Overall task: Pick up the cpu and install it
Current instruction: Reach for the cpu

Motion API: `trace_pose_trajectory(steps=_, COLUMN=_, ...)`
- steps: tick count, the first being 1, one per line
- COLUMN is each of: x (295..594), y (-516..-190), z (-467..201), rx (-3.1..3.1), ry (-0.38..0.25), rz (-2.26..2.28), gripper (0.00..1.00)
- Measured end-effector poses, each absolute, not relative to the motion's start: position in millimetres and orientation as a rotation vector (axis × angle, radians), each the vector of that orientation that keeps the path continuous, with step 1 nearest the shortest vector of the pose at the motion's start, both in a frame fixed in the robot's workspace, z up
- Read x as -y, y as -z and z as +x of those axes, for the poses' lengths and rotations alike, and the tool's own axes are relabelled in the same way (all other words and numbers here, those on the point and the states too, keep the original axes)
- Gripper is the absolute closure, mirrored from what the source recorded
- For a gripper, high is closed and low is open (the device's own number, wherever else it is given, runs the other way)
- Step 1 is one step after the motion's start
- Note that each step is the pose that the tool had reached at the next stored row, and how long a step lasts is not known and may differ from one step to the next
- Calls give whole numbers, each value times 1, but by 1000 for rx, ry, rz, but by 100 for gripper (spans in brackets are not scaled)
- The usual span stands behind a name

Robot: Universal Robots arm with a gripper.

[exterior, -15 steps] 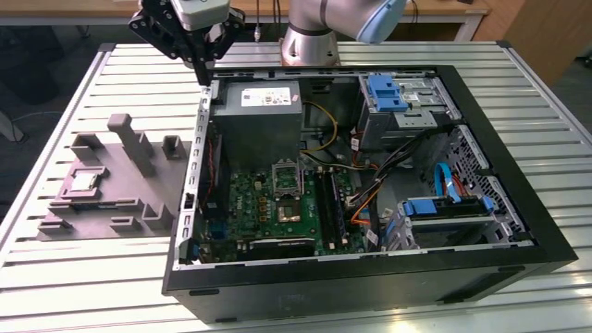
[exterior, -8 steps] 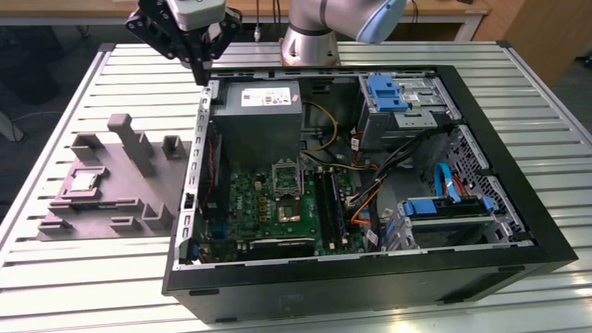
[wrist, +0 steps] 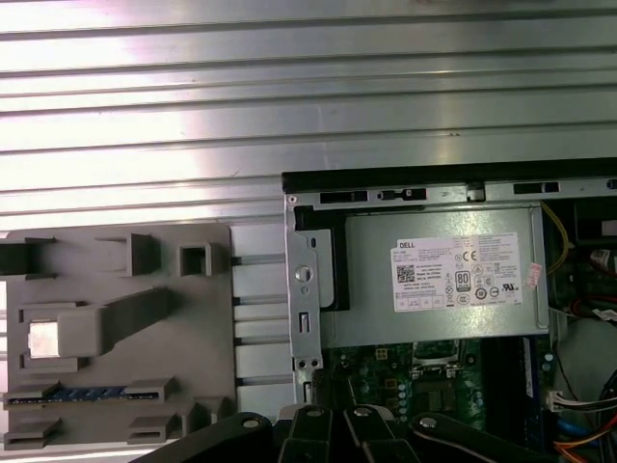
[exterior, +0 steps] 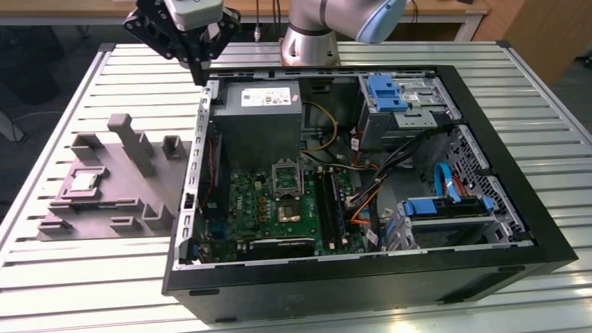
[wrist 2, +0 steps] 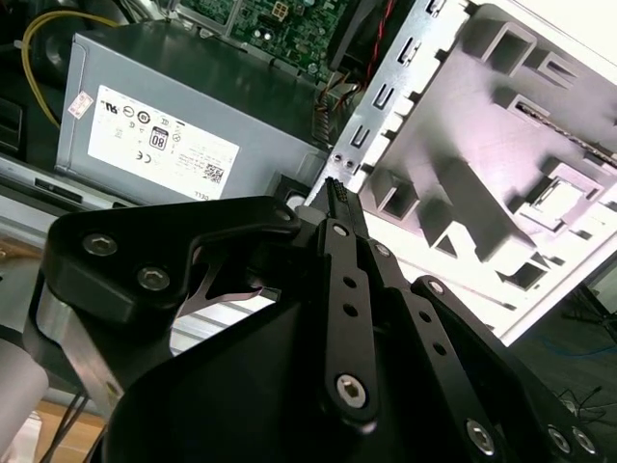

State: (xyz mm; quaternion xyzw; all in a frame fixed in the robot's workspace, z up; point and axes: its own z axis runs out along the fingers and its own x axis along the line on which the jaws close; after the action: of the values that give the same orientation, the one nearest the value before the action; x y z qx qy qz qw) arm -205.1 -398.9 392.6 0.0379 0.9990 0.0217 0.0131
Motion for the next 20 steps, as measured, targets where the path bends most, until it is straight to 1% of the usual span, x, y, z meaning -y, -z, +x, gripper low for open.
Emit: trace_pose_trajectory(steps=20, x=399, y=-393, z=-209, rx=-3113, ry=-68, rz=118, gripper=89)
